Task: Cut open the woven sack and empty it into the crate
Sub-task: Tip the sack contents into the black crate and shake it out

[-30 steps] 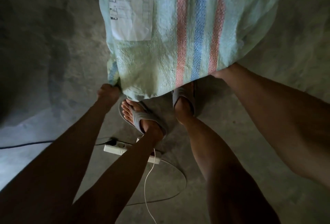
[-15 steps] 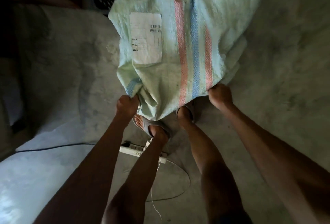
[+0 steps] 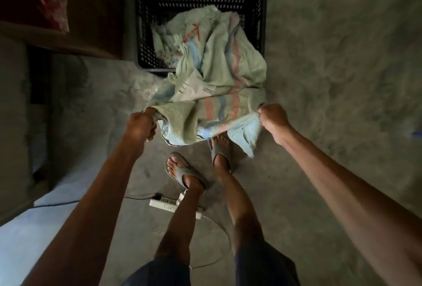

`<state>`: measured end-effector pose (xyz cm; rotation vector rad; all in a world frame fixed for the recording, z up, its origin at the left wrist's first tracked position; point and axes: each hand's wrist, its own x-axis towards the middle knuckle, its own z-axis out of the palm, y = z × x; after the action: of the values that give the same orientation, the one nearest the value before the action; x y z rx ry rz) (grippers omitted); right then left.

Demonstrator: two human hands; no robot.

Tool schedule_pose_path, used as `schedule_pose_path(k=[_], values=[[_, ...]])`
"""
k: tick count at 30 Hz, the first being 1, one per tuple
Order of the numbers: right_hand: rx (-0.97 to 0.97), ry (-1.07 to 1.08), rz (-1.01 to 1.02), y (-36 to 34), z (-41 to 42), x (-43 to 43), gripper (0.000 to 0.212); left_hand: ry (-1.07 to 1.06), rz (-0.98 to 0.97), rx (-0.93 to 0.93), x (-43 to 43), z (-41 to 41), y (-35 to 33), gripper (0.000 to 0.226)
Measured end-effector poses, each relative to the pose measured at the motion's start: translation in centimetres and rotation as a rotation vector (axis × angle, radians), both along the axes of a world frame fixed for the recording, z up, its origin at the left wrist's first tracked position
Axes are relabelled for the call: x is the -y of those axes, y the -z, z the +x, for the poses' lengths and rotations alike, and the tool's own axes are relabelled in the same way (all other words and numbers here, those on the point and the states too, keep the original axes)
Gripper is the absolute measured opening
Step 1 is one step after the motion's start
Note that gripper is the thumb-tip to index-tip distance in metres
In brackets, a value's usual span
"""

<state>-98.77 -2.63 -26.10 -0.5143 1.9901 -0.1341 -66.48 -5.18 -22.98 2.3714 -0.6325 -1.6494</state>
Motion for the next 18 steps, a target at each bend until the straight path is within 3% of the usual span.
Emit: schedule_pose_path(k=[2, 7, 10, 12, 14, 18], values=[[0.039, 0.03, 0.012, 3.4, 0.5, -0.2, 0.037, -0.002, 0.016, 0.009, 0.4, -1.0, 2.6, 0.024], [0.107, 0.409, -0.12, 9.6, 1.6, 0.1, 0.03, -0.076, -0.003, 0.013, 1.6, -5.8, 8.7, 0.026], [0.068, 0.33, -0.101, 11.5, 2.2, -1.3, 0.023, -0.021, 0.024, -0.005, 1.6, -9.6, 10.3, 0.026], [-0.184, 0.146, 0.016, 12.6, 2.2, -3.6, 0.044, 0.014, 0.048, -0.024, 1.4, -11.3, 11.0, 0.03], [-0.289, 0.072, 0.21, 13.3, 2.5, -6.4, 0.065, 0.03, 0.075, -0.015, 1.5, -12.3, 11.7, 0.035], [-0.109, 0.283, 0.496, 15.6, 3.2, -11.8, 0.085, 0.018, 0.076, -0.025, 3.0, -13.7, 12.5, 0.028]])
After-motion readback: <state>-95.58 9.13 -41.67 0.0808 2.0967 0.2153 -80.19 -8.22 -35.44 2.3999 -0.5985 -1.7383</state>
